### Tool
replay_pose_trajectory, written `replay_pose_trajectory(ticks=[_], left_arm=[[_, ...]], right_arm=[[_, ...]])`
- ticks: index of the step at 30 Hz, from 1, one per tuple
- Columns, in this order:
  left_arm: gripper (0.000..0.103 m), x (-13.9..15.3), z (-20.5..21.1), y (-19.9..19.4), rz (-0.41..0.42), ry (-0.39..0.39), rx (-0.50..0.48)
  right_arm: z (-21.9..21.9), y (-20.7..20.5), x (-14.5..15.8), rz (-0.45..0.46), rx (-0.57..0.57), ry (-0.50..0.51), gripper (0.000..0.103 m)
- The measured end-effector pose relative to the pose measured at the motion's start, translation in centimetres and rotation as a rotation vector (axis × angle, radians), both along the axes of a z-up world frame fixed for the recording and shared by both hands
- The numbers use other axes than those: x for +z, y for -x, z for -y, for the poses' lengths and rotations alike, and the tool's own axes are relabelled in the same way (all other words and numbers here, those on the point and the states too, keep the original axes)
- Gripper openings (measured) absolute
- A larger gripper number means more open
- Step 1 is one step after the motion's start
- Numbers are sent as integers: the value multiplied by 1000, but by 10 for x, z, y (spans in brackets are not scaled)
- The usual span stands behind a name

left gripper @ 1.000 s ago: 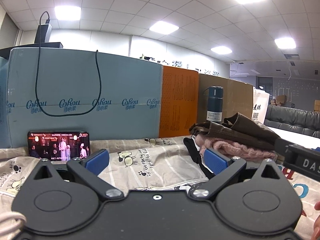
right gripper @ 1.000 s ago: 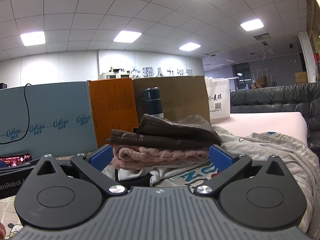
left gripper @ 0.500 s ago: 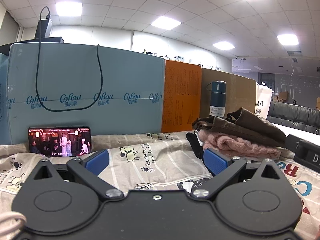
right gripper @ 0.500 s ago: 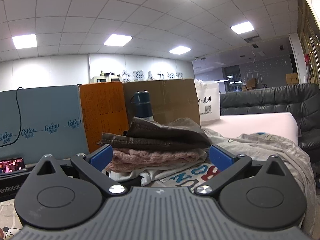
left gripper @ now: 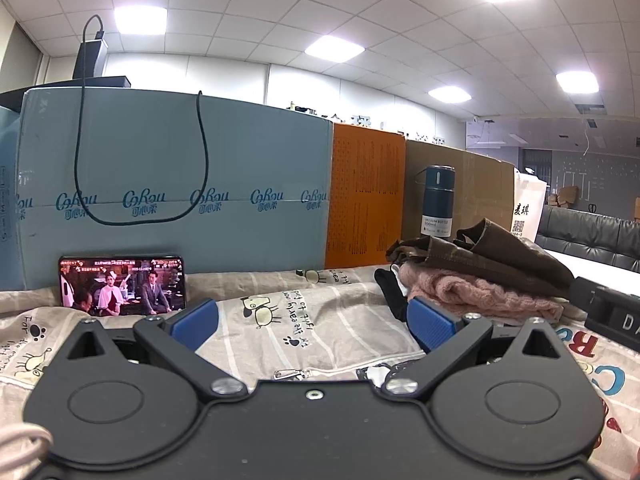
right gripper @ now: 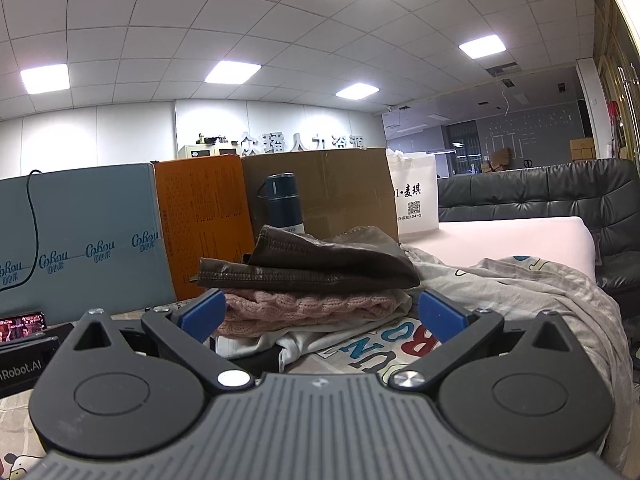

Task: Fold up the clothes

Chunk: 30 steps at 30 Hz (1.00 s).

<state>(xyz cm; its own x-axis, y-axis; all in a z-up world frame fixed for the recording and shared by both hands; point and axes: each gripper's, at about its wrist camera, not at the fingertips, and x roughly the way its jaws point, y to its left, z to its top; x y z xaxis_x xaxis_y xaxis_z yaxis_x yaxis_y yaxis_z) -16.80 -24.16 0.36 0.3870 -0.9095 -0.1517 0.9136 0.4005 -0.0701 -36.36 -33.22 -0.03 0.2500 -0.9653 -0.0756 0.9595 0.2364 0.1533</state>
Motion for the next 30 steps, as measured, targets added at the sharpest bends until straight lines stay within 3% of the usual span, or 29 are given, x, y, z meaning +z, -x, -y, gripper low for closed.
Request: replay_pose_trajectory(ticks=[30], left_arm=[[103, 2, 0, -4, -19, -16, -13]], right_arm=[[-2, 3, 0, 10, -9, 5, 103]])
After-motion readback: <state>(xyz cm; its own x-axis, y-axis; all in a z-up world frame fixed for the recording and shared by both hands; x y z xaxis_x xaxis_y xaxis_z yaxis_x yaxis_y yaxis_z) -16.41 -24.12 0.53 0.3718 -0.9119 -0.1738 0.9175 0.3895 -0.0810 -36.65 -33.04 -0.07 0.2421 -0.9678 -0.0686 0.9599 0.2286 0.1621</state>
